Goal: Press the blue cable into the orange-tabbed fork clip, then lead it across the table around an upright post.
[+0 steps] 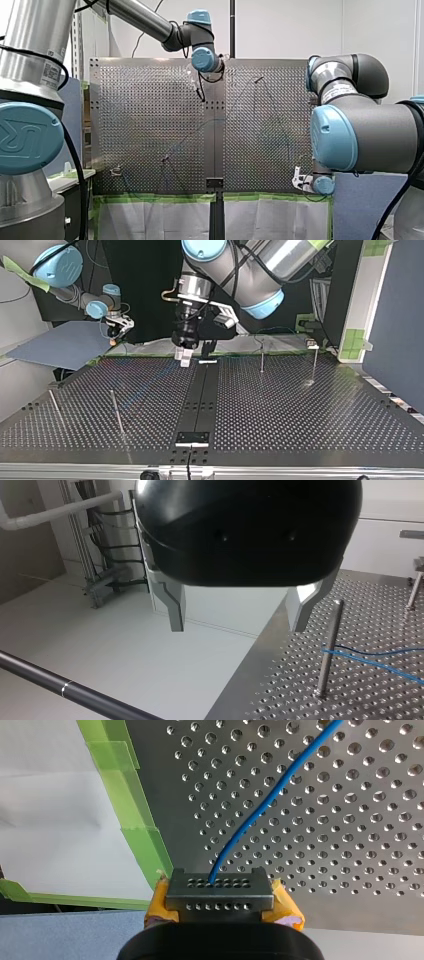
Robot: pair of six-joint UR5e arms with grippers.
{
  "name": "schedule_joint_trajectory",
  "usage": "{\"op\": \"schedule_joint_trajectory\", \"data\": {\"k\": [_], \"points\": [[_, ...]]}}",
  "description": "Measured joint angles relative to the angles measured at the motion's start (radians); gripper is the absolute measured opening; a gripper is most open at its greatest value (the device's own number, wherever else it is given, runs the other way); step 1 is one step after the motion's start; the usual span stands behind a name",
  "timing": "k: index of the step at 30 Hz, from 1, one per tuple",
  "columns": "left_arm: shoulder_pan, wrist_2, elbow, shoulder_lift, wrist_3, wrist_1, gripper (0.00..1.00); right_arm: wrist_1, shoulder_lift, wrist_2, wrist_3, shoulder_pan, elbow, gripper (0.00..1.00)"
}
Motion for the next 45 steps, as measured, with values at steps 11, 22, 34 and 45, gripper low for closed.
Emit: {"op": "schedule_joint_trajectory", "data": {"k": [11,22,34,45], "points": [[0.023,-0.002,-0.109,0.0,0.01,0.109,0.99,0.0,0.0,-0.002,0.0,0.0,0.0,0.0],[0.029,-0.002,-0.214,0.0,0.01,0.214,0.99,0.0,0.0,-0.003,0.0,0.002,0.0,0.0],[0.035,-0.002,-0.329,0.0,0.01,0.329,0.99,0.0,0.0,-0.002,0.0,0.003,-0.001,0.0],[0.044,-0.005,-0.433,0.0,0.026,0.433,0.99,0.0,0.0,-0.002,0.0,0.005,-0.001,0.0]]}}
